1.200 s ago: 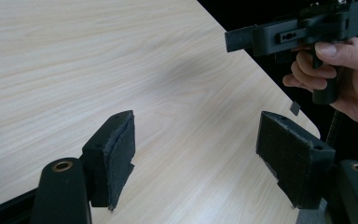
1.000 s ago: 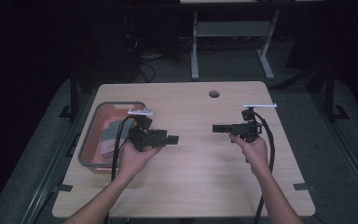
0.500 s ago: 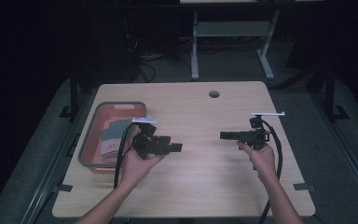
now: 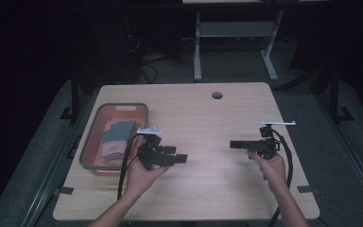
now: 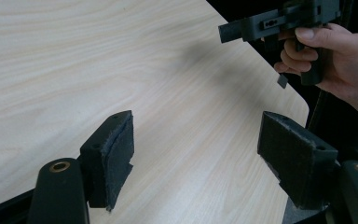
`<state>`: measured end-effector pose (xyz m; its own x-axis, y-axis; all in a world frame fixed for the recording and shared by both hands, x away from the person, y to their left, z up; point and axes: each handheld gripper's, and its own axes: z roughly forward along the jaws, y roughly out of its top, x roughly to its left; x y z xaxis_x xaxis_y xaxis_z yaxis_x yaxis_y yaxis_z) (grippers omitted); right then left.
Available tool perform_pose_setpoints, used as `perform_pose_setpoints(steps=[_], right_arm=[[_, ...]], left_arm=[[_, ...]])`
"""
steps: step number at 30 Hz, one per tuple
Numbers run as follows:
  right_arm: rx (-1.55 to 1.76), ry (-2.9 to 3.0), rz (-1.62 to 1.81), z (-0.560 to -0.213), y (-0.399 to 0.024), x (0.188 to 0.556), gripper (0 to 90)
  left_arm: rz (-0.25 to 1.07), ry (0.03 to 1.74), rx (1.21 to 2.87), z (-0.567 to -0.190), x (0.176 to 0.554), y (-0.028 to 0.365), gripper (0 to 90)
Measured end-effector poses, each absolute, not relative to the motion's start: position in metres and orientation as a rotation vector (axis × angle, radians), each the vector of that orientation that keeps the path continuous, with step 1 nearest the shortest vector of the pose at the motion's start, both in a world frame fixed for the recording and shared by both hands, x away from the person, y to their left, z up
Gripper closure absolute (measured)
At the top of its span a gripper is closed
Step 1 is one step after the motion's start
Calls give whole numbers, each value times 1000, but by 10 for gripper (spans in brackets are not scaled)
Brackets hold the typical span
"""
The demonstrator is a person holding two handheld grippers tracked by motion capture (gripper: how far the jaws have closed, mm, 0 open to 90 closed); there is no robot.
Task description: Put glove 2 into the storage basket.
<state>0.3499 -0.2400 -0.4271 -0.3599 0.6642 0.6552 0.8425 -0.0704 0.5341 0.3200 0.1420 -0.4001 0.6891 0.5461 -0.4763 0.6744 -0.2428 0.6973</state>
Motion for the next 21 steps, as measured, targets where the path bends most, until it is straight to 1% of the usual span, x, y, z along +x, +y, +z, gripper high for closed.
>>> perform_pose_setpoints(steps=[9,21], right_arm=[[-1659,-2024,-1391,-434,-248,339,308],[-1661,-2010,-1396,-445,-260,321,301]], left_arm=[[-172,930,1937,-412,312,138,266],[-198,909,1912,-424,300,138,266]])
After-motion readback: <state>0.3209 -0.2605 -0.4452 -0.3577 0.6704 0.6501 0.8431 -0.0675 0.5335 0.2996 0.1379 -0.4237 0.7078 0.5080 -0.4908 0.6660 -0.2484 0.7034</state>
